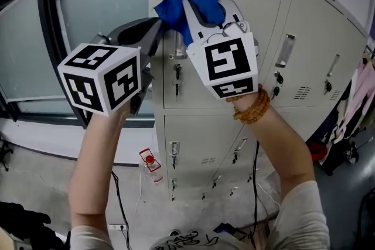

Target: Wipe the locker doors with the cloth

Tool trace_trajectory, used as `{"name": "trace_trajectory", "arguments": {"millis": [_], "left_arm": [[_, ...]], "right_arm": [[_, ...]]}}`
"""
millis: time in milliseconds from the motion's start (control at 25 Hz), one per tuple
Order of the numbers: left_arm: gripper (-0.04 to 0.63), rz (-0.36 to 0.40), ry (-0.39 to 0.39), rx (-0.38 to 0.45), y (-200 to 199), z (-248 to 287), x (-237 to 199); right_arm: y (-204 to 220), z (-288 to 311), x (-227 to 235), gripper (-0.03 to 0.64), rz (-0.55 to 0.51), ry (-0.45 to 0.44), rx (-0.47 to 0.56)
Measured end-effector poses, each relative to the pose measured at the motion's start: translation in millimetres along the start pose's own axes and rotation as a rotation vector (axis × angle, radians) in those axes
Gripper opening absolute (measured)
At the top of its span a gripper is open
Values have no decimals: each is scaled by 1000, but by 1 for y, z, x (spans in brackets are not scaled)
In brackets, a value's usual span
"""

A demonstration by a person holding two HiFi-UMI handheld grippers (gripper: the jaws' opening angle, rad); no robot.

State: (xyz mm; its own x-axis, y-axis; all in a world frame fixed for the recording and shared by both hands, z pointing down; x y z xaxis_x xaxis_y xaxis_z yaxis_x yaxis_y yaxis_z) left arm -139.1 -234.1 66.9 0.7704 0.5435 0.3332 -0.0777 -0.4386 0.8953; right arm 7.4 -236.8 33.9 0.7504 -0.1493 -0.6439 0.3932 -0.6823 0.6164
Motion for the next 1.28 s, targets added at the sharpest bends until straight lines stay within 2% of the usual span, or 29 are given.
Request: {"name": "trace_trajectory", "arguments": {"millis": [240, 600, 920, 1280], "left_arm": [[2, -62, 35, -15, 26, 5, 19], [2, -101, 41, -55, 68, -8, 43], [2, -68, -10, -96, 106, -24, 64], [2, -106, -37, -128, 142, -34, 71]], "right_arm": [[32, -32, -6, 23, 11, 29, -11], [87, -83, -42, 23, 34, 47, -65], [122, -101, -94, 23, 90, -15, -110], [158, -124, -140, 23, 68, -86, -148]]}}
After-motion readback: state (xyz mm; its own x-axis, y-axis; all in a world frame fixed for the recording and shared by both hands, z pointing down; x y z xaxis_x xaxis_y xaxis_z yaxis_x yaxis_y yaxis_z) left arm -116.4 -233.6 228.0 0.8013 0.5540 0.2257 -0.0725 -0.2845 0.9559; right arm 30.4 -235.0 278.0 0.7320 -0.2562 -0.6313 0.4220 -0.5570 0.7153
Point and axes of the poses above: the fingertips, and each gripper's own axes: z forward along the fingers, x to its right, y out of its underside, the point moved 9 cm from there along -z, backward along the fingers, and after that the axes turned 8 degrees about z, right-handed, at the moved point
